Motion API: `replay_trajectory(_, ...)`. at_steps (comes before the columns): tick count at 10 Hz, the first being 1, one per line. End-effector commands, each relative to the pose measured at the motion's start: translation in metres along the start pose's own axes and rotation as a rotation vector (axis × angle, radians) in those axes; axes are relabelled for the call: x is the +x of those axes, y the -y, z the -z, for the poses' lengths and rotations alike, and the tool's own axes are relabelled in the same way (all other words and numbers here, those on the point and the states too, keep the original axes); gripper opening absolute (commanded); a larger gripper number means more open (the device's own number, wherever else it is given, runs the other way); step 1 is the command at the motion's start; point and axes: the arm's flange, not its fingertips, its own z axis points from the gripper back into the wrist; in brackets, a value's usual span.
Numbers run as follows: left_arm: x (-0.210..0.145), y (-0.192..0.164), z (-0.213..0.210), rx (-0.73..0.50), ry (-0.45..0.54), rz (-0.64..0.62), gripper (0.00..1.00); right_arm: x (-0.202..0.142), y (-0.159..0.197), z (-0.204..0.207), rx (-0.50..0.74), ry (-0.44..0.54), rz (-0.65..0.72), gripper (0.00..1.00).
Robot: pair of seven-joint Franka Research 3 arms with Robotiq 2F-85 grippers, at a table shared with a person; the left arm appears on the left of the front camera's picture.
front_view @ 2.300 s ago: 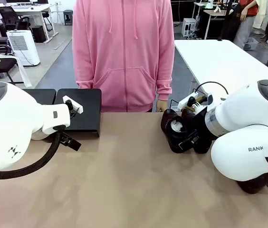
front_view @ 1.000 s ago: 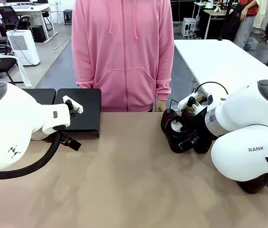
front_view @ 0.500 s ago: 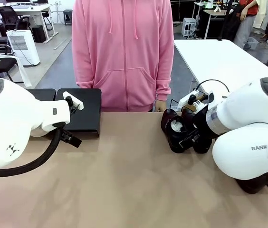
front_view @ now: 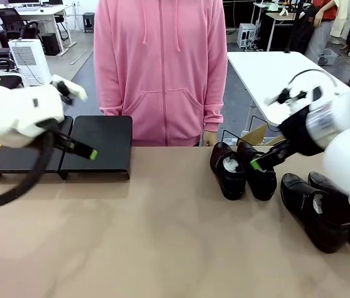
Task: Organize the shoes by placing them on the stand.
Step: Pick up one Shoe and place it in the middle of the table.
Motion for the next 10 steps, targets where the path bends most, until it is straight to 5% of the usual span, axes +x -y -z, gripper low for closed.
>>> replay_trajectory(1,-0.031,-0.025,-0.049,-0.049,0.074,-0.064,1.00,-0.033,0.037,-0.027,0.068,0.033,0.037,1.00)
replay_trajectory(7,-0.062,-0.061,-0.146,-0.097,0.214,-0.140,1.00,-0.077,0.103,-0.102,0.088,0.225,0.156,1.00)
replay_trajectory(10,-0.058,-0.063,-0.137,-0.119,0.191,-0.167,1.00,-0.078,0.104,-0.094,0.085,0.206,0.142,1.00)
